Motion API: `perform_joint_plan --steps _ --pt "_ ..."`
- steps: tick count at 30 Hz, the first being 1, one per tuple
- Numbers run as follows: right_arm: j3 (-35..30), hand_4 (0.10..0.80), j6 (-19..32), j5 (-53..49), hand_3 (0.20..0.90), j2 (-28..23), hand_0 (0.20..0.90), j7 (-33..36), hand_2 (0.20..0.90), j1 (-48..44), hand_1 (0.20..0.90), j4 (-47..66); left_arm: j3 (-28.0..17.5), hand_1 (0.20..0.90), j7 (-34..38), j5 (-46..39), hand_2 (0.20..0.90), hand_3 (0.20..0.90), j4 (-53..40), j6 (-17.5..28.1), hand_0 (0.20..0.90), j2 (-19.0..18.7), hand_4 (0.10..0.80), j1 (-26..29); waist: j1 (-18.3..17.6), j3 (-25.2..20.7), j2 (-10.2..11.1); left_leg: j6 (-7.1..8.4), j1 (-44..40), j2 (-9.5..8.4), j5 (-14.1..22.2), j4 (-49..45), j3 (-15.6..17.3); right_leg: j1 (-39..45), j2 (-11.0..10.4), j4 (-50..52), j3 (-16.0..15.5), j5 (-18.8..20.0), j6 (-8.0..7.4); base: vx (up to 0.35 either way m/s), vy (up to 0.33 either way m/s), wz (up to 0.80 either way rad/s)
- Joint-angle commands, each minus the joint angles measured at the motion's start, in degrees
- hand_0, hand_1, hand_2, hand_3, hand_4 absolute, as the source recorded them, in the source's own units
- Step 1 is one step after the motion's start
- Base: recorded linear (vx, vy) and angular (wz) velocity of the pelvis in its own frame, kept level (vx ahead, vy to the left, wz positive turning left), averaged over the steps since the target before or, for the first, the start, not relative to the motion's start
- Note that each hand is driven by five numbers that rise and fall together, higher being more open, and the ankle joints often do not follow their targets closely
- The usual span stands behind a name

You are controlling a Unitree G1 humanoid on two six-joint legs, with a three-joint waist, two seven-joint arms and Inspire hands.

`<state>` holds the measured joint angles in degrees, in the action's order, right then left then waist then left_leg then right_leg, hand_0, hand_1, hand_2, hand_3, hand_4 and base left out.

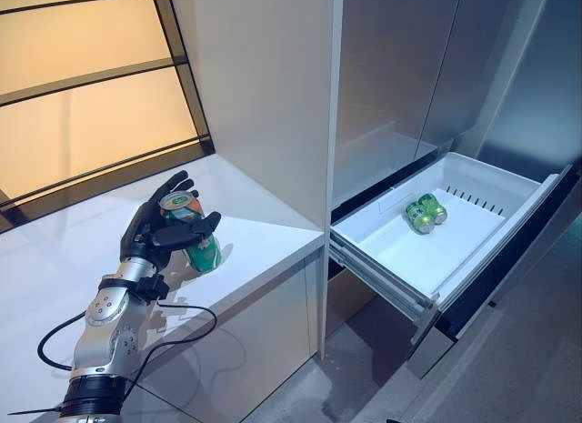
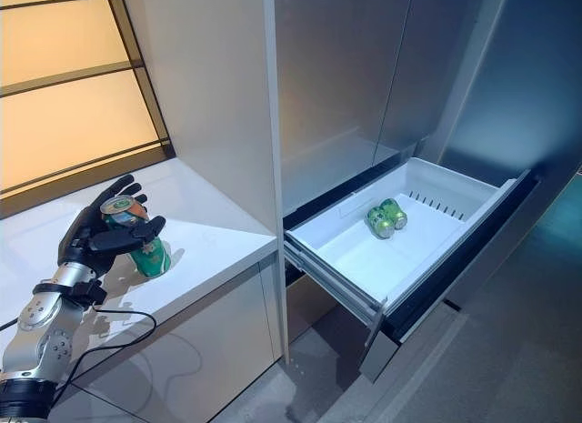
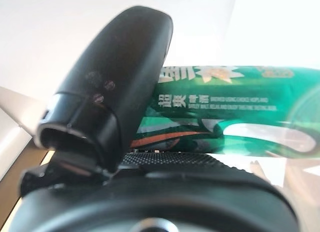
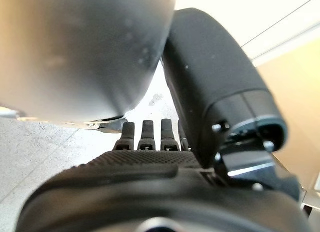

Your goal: Put drinks into fridge and close the fridge

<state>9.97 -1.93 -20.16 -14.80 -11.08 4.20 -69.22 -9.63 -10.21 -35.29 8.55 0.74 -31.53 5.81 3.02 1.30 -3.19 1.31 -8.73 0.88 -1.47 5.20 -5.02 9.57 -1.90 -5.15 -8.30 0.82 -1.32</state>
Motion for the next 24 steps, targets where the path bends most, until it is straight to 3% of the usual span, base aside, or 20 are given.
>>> perform_joint_plan --steps 1,24 --pt "0.2 0.800 1.3 1.1 0.900 2.0 0.900 -1.2 0.900 -2.2 0.900 -1.0 -4.1 0.900 1.4 0.2 0.900 0.900 -1.7 5.4 0.900 -4.0 0.800 4.1 -0.4 -1.2 1.8 -2.46 0.2 -2.95 2.4 -0.2 4.1 -0.4 -1.3 0.6 2.8 0.3 -1.57 0.000 0.000 0.00" --pt "-0.2 0.800 2.1 1.7 0.900 2.3 0.900 -1.0 0.900 -1.2 0.900 -1.2 -3.9 0.900 1.2 0.0 0.900 0.900 -1.2 5.2 0.900 -3.7 0.800 3.8 -0.5 -1.1 1.6 -2.62 0.2 -3.24 2.6 -0.2 3.6 -0.5 -1.3 0.9 2.4 0.0 -1.54 0.001 0.000 0.00"
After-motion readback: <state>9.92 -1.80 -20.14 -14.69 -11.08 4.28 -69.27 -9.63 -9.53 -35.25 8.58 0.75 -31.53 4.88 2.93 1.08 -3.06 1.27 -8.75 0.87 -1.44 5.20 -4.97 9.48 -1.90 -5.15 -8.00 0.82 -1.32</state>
